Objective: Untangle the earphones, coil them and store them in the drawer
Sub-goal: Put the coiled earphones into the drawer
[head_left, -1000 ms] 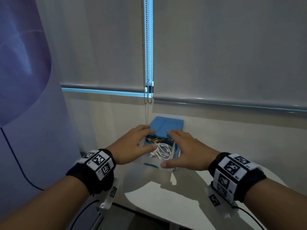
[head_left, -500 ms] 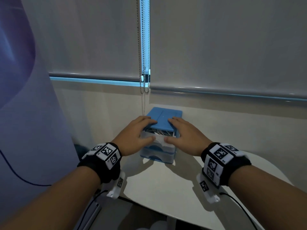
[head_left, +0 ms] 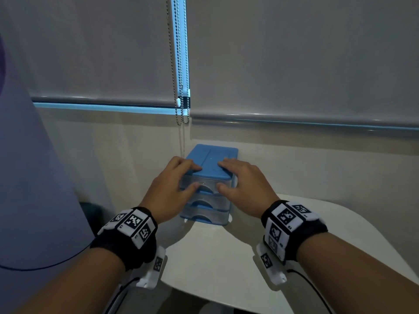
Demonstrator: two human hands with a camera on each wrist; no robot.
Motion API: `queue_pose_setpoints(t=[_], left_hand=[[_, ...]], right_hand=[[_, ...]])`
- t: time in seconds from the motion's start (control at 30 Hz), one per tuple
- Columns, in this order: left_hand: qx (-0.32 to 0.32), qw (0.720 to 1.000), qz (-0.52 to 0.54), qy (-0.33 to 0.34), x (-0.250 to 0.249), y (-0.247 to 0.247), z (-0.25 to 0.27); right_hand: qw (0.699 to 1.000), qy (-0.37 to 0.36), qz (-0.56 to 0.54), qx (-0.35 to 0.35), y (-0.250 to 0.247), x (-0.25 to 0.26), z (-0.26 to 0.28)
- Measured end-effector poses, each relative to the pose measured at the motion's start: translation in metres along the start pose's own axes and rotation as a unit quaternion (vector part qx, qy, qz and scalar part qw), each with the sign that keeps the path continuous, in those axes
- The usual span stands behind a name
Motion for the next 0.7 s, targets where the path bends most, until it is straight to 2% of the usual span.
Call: queue_pose_setpoints(t=[0.17, 0.4, 0.7], left_hand=[[0.012, 0.999, -0.036, -0.009, -0.001, -0.001, -0.002], [0.062, 0.995, 0.004, -0.077, 0.016, 0.003, -0.007], [0.050, 0.993, 0.043, -0.102, 0.021, 0.001, -0.009]], right_hand=[[1.000, 0.009, -0.013, 0.002, -0.003, 0.003, 0.004], [0.998, 0.026, -0.043, 0.031, -0.009, -0.004, -0.006], [0.994, 0.032, -0.106, -0.020, 0.001, -0.018, -0.006]])
Point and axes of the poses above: each hand's wrist, its own z-axis away from the middle knuckle, its own y-axis out of the palm, x = y × z, the point moved 8 cm from there along -z, towards the middle knuckle, and after that the axes turned 2 degrees about z, right-handed, at the moved point
